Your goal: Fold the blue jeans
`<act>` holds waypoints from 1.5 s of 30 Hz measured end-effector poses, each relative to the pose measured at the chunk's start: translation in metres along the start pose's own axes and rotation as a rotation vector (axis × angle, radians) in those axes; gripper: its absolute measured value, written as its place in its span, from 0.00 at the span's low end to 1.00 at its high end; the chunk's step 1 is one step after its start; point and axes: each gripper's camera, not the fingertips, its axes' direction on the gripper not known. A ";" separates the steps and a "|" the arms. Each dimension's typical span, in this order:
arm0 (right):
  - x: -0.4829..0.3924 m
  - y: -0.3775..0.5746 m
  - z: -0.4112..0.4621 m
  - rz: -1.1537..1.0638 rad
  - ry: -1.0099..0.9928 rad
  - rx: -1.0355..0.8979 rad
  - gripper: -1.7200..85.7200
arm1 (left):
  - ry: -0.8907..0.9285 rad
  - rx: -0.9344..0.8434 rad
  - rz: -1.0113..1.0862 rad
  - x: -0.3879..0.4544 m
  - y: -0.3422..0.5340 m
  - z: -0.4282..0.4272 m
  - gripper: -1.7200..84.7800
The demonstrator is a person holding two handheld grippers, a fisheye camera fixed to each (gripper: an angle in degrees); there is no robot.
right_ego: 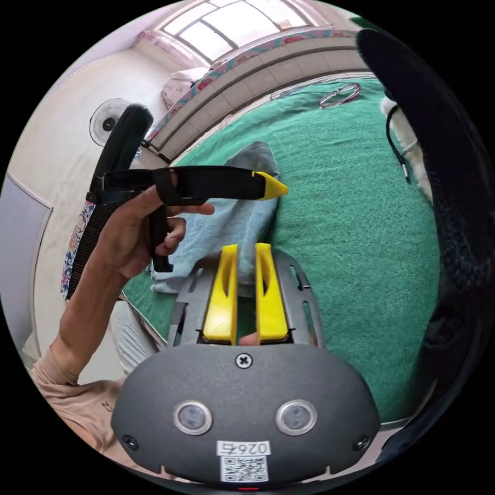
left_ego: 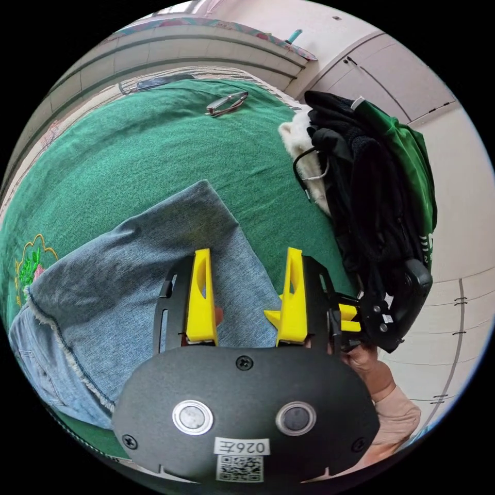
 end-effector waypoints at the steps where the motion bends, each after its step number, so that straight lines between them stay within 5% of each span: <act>1: -0.004 0.004 -0.004 -0.006 0.000 0.046 0.04 | -0.009 -0.021 0.013 0.004 -0.004 0.002 0.25; 7: -0.052 0.014 -0.011 -0.214 0.118 0.116 0.01 | -0.309 -0.181 0.178 0.031 -0.024 0.017 0.13; 10: -0.067 0.017 -0.007 -0.254 0.219 0.113 0.02 | -0.310 -0.198 0.166 0.027 -0.031 0.015 0.09; 16: -0.067 0.016 -0.001 -0.217 0.243 0.067 0.21 | -0.128 -0.085 0.075 -0.009 -0.021 -0.004 0.07; 20: -0.052 0.002 0.026 -0.202 0.143 -0.067 0.04 | -0.087 -0.002 0.047 -0.017 -0.008 -0.029 0.04; 26: -0.050 0.020 -0.061 -0.220 -0.048 0.017 0.02 | 0.139 0.065 0.176 0.021 0.014 -0.092 0.03; 33: -0.108 0.085 -0.173 -0.279 0.060 0.262 0.01 | 0.413 0.104 0.440 0.050 0.047 -0.164 0.03; 39: -0.222 0.062 -0.143 -0.470 0.155 0.315 0.01 | 0.432 0.162 0.436 -0.049 0.092 -0.251 0.03; 45: -0.315 -0.026 -0.041 -0.579 -0.020 0.235 0.03 | 0.267 0.186 0.268 -0.204 0.147 -0.317 0.03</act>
